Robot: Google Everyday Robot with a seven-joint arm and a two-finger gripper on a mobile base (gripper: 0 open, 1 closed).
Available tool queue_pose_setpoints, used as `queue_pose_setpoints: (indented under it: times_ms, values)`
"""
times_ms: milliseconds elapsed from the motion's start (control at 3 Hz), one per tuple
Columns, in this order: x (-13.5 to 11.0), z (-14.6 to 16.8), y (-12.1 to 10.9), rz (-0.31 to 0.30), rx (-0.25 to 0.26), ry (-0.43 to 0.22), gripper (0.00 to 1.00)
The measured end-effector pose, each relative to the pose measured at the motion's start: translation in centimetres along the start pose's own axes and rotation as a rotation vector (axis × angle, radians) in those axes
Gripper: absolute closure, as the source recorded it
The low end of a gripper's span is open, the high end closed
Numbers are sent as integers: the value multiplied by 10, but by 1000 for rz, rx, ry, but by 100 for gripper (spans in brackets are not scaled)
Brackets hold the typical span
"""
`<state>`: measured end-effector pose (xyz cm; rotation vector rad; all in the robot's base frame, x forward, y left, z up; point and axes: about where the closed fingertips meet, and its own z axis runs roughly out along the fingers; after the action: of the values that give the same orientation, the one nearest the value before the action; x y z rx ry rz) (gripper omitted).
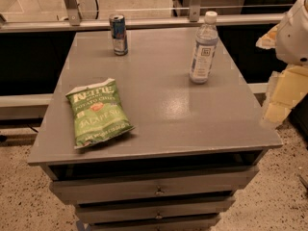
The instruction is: Pick blue plastic bottle
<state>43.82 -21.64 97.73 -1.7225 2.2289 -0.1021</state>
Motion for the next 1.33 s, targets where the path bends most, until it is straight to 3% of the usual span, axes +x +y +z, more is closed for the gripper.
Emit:
queue_pose_setpoints:
  times_ms: [667,1333]
  values:
    - [-1,5,-5,9,15,-26,0]
    - [-11,46,-50,52,87,-202,0]
